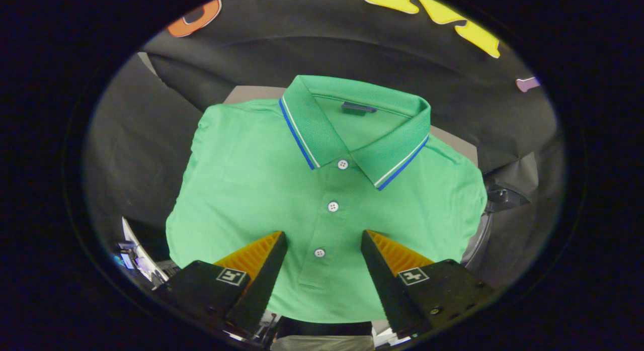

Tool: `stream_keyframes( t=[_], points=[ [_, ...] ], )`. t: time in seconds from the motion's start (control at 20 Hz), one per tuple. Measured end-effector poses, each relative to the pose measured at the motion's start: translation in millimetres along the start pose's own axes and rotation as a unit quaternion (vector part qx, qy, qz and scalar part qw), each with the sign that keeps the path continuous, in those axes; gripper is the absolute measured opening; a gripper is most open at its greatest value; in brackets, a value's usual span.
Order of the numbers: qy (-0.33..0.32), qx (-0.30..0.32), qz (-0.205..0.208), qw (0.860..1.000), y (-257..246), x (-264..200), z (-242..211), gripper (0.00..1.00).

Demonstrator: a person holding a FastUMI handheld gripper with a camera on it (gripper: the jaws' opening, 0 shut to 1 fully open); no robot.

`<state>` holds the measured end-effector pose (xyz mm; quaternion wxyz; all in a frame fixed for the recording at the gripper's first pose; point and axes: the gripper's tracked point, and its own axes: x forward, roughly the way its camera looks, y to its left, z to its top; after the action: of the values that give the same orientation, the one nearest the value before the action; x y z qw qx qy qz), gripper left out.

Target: Put the clothes into the washing machine and then close the washing machine lid.

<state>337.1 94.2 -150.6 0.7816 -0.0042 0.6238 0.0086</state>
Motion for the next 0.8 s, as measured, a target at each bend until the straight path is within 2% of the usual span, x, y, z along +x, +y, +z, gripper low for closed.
stream_keyframes(
  t=[0.15, 0.2, 0.3, 0.35, 0.45, 0.6, 0.8],
  points=[
    [0.000, 0.003, -0.001, 1.000, -9.7, 2.4, 2.8, 0.68],
    [0.000, 0.017, -0.003, 1.000, -8.0, 1.4, 9.0, 0.54],
    [-0.007, 0.004, 0.003, 1.000, -12.4, 0.7, 8.3, 0.24],
    [-0.012, -0.005, 0.010, 1.000, -12.0, 0.7, 7.7, 0.17],
    [-0.012, -0.006, 0.029, 0.999, -12.6, 0.1, 7.1, 0.07],
    [-0.002, 0.027, 0.048, 0.998, -13.2, -2.5, 6.8, 0.06],
    [-0.023, 0.047, 0.048, 0.997, -10.1, -20.5, 8.1, 0.05]
  ],
)
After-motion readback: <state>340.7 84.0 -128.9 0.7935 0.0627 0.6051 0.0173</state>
